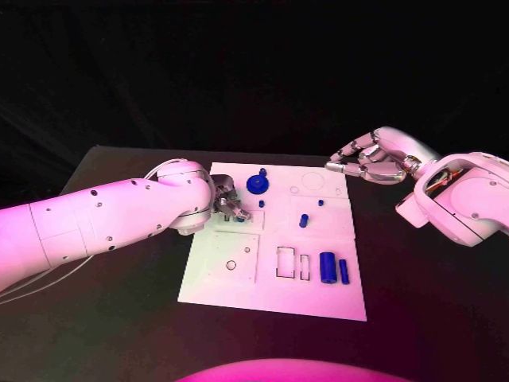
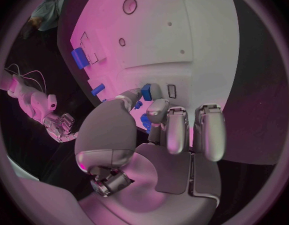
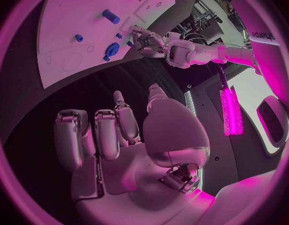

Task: Assemble the parts on the task board

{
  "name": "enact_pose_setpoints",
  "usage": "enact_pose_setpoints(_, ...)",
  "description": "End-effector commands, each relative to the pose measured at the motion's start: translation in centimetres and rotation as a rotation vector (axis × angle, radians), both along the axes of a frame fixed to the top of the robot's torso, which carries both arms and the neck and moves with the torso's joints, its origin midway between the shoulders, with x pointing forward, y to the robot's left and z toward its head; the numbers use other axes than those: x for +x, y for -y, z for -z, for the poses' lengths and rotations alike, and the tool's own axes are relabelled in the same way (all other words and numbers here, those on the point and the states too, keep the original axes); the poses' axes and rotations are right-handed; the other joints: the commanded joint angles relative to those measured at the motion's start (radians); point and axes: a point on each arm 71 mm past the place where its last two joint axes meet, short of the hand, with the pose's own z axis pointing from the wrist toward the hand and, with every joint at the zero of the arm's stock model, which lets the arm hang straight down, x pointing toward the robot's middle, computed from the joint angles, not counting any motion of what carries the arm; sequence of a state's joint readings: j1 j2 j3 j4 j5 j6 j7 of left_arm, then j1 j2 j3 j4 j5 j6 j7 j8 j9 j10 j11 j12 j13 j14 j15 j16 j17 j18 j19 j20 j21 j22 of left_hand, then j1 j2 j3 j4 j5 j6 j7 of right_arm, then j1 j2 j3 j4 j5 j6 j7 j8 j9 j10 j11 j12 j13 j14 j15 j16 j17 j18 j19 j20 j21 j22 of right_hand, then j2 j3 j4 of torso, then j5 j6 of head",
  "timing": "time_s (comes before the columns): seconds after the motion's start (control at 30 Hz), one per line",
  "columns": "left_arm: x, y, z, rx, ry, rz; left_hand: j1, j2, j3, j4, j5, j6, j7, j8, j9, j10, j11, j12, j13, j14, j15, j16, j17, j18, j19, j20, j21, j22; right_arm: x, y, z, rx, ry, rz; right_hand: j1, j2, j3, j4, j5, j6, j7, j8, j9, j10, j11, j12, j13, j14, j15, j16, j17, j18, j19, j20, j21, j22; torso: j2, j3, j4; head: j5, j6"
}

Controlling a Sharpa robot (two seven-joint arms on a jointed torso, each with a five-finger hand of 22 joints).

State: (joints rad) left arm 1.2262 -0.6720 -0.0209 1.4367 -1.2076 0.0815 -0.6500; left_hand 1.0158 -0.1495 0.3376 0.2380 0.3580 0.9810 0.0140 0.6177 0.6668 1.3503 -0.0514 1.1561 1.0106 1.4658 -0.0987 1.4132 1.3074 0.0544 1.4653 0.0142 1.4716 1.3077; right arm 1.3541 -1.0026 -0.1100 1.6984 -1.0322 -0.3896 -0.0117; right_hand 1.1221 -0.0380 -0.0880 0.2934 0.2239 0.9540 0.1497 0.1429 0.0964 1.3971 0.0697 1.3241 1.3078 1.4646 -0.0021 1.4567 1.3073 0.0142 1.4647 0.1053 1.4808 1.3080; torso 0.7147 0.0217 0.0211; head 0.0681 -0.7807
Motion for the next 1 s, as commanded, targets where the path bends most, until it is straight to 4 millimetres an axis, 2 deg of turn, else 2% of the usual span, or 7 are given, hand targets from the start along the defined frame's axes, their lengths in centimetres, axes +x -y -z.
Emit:
enact_pose_setpoints(0.03, 0.0, -0.1, 0.1, -0.003, -0.005, -0.006, 0.009, 0.008, -0.015, 0.004, 0.001, 0.007, 0.003, -0.006, -0.001, -0.004, 0.001, 0.005, 0.001, 0.059, -0.005, -0.004, 0.095, -0.008, 0.005, -0.007, -0.004, 0.042, 0.0, -0.1, 0.0, 0.003, -0.001, -0.006, -0.012, 0.003, -0.008, -0.001, -0.004, -0.004, 0.000, 0.004, 0.001, -0.003, -0.003, -0.003, 0.049, 0.066, -0.006, -0.006, 0.081, 0.011, 0.045, -0.005, -0.006, 0.199, 0.000, -0.0005, -0.0002, -0.001, 0.001)
enact_pose_setpoints(0.33, -0.1, -0.4, -0.3, -0.051, -0.006, -0.035, 0.018, 0.012, -0.092, 0.044, 0.001, 0.008, 0.005, -0.015, 0.000, -0.006, 0.003, 0.004, 0.000, 0.059, -0.004, -0.005, 0.095, -0.007, 0.005, -0.007, -0.005, 0.042, 0.1, 0.1, 0.1, 0.002, -0.002, 0.000, -0.015, 0.007, -0.012, -0.002, -0.005, -0.004, 0.000, 0.004, 0.001, -0.003, -0.003, -0.003, 0.049, 0.065, -0.006, -0.007, 0.080, 0.012, 0.044, -0.005, -0.007, 0.199, 0.000, -0.0011, 0.0004, -0.001, 0.005)
enact_pose_setpoints(0.47, 0.2, -0.6, -1.1, -0.070, 0.004, -0.050, 0.007, 0.017, -0.120, 0.053, 0.002, 0.005, 0.007, -0.020, 0.000, -0.008, 0.005, 0.005, 0.000, 0.059, -0.003, -0.005, 0.096, -0.007, 0.005, -0.007, -0.006, 0.042, 0.2, 0.1, 0.2, 0.004, -0.003, 0.001, -0.041, 0.022, -0.031, -0.001, -0.005, -0.005, 0.000, 0.005, 0.001, -0.003, -0.003, -0.003, 0.049, 0.065, -0.006, -0.008, 0.080, 0.012, 0.044, -0.005, -0.008, 0.199, 0.000, -0.0002, -0.0014, 0.007, 0.010)
enact_pose_setpoints(0.67, 0.5, -1.1, -2.5, -0.085, 0.026, -0.062, 0.000, 0.015, -0.148, 0.053, 0.003, 0.006, 0.006, -0.022, 0.000, -0.004, 0.004, 0.013, 0.009, 0.059, -0.003, -0.005, 0.096, -0.009, 0.009, -0.008, -0.002, 0.050, 0.3, 0.0, 0.3, 0.013, 0.000, 0.003, -0.112, 0.026, -0.078, 0.001, -0.098, -0.007, 0.001, 0.008, 0.002, -0.004, -0.003, -0.003, 0.049, 0.066, -0.006, -0.009, 0.081, 0.012, 0.044, -0.005, -0.010, 0.199, 0.001, -0.0003, -0.0019, 0.020, 0.020)
enact_pose_setpoints(0.83, 1.0, -1.9, -3.9, -0.101, 0.041, -0.081, -0.001, 0.013, -0.161, 0.054, 0.004, 0.006, 0.006, -0.023, 0.001, -0.006, 0.004, 0.009, 0.004, 0.059, -0.003, -0.005, 0.096, -0.009, 0.010, -0.009, -0.001, 0.051, 0.4, 0.3, 0.3, 0.016, 0.003, 0.015, -0.123, 0.027, -0.083, 0.001, -0.116, -0.007, 0.001, 0.009, 0.002, -0.004, -0.003, -0.004, 0.048, 0.066, -0.006, -0.010, 0.080, 0.012, 0.044, -0.005, -0.011, 0.199, -0.001, -0.0017, 0.0025, 0.018, 0.025)
enact_pose_setpoints(0.93, 1.7, -2.8, -5.0, -0.120, 0.042, -0.107, 0.016, 0.017, -0.178, 0.052, 0.006, -0.016, 0.015, -0.042, -0.007, -0.032, 0.011, -0.023, -0.036, 0.059, 0.001, -0.007, 0.095, -0.006, 0.003, -0.007, -0.008, 0.038, 0.5, 0.4, 0.3, 0.016, 0.004, 0.019, -0.124, 0.028, -0.083, 0.001, -0.118, -0.007, 0.001, 0.009, 0.002, -0.004, -0.003, -0.004, 0.048, 0.066, -0.006, -0.010, 0.079, 0.012, 0.043, -0.005, -0.012, 0.198, 0.000, -0.0009, 0.0029, 0.020, 0.029)
enact_pose_setpoints(1.0, 2.3, -3.3, -5.8, -0.143, 0.042, -0.130, 0.045, 0.021, -0.193, 0.052, 0.007, -0.047, 0.031, -0.072, -0.025, -0.090, 0.024, -0.096, -0.126, 0.058, 0.011, -0.008, 0.094, 0.001, -0.016, -0.001, -0.029, 0.001, 0.5, 0.4, 0.3, 0.017, 0.005, 0.020, -0.119, 0.034, -0.082, -0.001, -0.112, -0.008, 0.001, 0.010, 0.002, -0.005, -0.003, -0.005, 0.048, 0.066, -0.006, -0.010, 0.079, 0.013, 0.042, -0.005, -0.013, 0.198, -0.001, -0.0010, 0.0029, 0.021, 0.030)
